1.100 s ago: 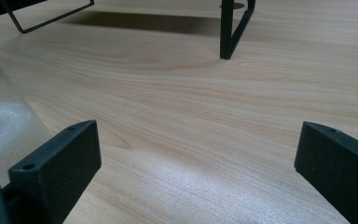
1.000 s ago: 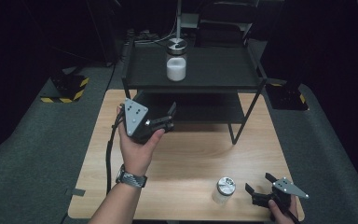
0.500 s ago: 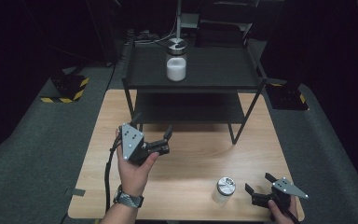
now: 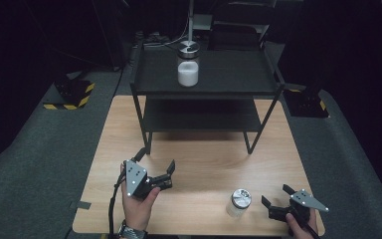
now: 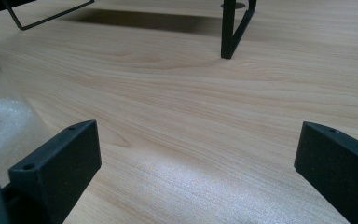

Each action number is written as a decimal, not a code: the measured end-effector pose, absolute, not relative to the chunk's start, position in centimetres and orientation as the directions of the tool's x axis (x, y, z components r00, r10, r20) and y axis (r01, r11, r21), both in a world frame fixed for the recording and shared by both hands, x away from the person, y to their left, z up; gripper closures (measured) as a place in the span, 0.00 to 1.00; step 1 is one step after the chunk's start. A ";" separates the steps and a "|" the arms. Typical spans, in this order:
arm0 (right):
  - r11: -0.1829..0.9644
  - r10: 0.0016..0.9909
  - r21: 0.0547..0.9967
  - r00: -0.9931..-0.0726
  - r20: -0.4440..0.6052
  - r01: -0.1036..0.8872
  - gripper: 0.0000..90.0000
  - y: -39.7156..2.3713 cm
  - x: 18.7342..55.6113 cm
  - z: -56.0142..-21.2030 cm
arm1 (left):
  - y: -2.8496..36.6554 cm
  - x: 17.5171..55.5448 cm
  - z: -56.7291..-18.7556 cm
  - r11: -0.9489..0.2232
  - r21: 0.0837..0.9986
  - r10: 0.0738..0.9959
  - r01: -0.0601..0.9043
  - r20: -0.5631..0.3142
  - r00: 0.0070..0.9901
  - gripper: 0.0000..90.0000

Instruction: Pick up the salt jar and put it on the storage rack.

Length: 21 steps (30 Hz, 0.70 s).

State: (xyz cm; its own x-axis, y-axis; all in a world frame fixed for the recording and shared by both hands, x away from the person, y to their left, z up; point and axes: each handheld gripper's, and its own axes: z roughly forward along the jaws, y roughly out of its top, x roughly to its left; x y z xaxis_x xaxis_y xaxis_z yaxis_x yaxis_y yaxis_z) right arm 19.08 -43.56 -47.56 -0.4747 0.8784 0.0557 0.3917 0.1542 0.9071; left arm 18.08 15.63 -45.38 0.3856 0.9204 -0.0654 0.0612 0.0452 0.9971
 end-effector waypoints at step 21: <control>0.159 0.878 0.907 -0.475 0.050 0.389 0.00 -43.5 19.0 -47.6 | 17.0 17.1 -49.2 -0.034 0.967 0.917 0.254 -0.071 0.392 0.01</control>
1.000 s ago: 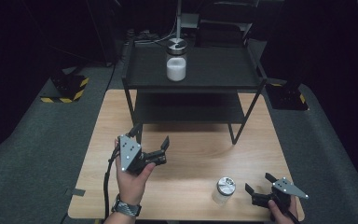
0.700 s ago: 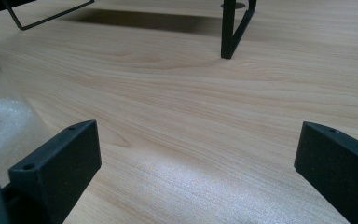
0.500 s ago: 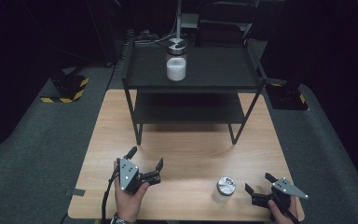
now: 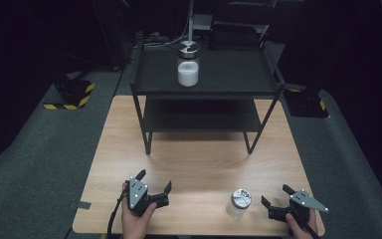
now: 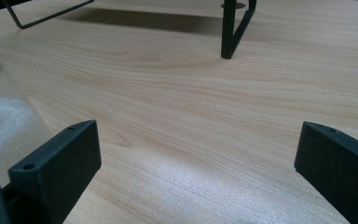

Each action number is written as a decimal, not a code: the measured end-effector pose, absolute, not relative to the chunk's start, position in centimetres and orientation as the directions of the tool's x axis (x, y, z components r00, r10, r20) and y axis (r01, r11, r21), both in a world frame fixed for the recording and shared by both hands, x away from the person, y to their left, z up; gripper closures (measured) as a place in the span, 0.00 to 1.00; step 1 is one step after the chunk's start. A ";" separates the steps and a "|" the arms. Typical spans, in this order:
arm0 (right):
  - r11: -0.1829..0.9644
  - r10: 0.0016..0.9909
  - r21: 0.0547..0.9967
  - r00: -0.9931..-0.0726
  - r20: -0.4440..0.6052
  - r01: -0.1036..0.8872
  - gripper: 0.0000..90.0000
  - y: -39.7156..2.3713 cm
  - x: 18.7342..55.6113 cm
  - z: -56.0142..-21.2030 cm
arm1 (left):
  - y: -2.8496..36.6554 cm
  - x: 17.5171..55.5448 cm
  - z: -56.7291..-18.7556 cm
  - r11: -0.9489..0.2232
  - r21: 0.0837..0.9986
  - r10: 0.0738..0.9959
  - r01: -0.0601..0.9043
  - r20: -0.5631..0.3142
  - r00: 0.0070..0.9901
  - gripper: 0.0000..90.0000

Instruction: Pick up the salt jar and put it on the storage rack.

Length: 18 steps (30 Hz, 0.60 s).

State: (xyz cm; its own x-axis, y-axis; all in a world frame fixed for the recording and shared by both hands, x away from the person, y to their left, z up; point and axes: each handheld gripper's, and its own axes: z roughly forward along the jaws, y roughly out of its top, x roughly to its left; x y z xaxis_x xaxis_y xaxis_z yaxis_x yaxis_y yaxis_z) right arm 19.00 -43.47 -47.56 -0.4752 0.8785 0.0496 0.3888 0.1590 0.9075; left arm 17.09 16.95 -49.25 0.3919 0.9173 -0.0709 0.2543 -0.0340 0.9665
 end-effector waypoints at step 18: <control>0.156 0.882 0.905 -0.467 0.052 0.395 0.00 -43.3 19.0 -47.5 | 16.7 17.2 -48.9 -0.110 0.923 0.927 0.369 -0.039 0.372 0.01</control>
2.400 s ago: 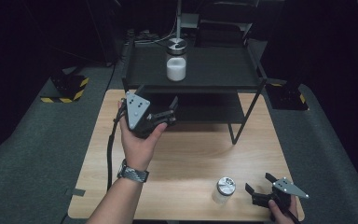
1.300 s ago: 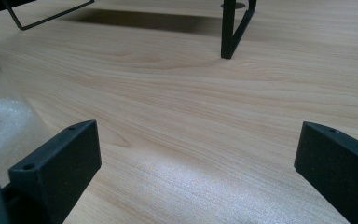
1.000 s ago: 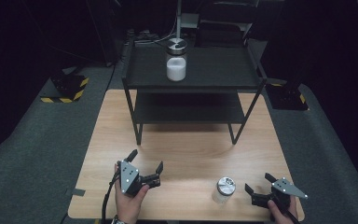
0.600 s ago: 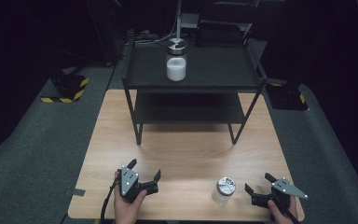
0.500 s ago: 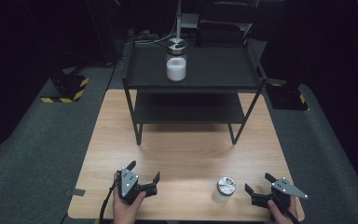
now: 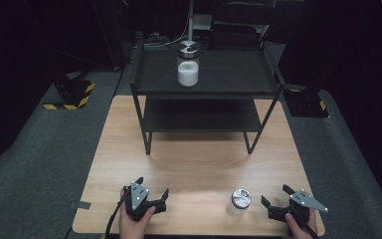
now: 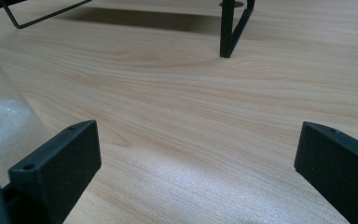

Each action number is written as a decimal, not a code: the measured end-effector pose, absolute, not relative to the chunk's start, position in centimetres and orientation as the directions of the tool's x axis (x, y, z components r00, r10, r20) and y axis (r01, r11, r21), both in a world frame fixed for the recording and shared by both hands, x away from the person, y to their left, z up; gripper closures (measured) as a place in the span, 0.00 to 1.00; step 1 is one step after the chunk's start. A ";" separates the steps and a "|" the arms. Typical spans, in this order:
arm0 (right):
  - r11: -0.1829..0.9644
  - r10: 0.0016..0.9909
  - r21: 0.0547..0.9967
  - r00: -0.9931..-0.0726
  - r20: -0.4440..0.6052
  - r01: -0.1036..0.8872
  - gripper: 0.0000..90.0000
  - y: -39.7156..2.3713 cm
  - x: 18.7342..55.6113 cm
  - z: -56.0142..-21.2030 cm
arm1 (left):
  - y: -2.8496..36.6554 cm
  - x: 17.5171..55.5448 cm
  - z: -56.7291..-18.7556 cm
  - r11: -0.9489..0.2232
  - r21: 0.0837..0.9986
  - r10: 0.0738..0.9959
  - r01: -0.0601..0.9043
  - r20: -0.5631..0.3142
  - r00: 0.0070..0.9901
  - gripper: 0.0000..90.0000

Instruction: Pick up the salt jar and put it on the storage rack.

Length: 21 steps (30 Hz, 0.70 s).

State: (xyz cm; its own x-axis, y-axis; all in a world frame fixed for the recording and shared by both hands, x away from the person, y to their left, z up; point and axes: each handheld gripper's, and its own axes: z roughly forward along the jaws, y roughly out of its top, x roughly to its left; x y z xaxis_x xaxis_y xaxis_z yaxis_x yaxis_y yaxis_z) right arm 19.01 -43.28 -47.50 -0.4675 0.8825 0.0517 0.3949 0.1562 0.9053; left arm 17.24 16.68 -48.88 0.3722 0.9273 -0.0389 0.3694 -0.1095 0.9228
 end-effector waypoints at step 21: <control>0.174 0.874 0.905 -0.484 0.039 0.387 0.00 -43.3 19.1 -47.5 | 16.1 17.9 -48.0 -0.161 0.892 0.927 0.422 -0.011 0.376 0.01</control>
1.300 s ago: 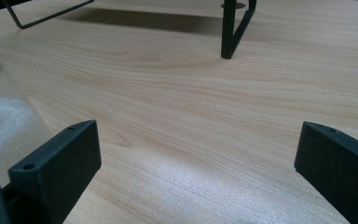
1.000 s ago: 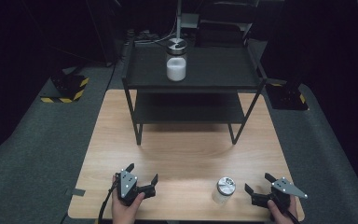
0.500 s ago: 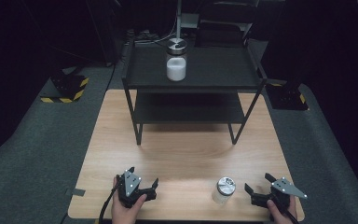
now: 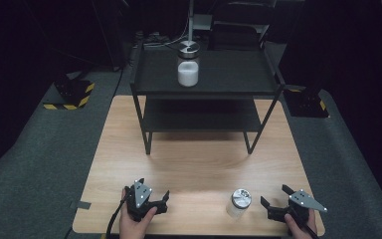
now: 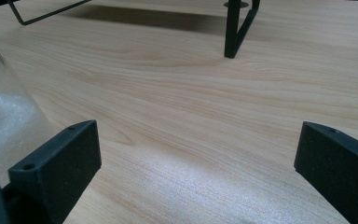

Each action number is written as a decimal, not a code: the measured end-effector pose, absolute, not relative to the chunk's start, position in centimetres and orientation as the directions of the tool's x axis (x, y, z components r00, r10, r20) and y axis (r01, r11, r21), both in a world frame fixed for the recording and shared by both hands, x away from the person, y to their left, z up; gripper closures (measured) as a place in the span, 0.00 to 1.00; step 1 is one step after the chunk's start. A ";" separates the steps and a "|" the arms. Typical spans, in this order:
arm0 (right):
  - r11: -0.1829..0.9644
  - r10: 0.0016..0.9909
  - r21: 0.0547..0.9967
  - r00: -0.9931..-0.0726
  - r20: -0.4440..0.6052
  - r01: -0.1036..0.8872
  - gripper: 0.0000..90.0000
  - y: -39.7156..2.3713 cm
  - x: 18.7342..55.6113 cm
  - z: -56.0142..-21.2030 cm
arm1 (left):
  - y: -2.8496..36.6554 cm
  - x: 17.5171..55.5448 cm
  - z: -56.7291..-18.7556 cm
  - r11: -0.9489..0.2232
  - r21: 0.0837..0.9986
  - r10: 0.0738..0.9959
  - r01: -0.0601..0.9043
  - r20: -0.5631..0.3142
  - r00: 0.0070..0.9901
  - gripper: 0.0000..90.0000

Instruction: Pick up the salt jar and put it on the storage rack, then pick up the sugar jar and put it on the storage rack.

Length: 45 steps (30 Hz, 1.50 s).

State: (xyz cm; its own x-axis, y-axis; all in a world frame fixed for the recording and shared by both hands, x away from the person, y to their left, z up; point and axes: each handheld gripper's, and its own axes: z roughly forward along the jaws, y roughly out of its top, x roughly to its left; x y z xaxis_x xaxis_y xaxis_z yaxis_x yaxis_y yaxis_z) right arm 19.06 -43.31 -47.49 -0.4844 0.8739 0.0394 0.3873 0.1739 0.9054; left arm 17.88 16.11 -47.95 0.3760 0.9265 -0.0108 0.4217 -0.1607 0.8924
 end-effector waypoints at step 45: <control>0.147 0.881 0.924 -0.471 0.040 0.354 0.00 -43.7 18.2 -47.9 | 16.9 18.3 -48.0 -0.148 0.893 0.901 0.426 -0.056 0.431 0.01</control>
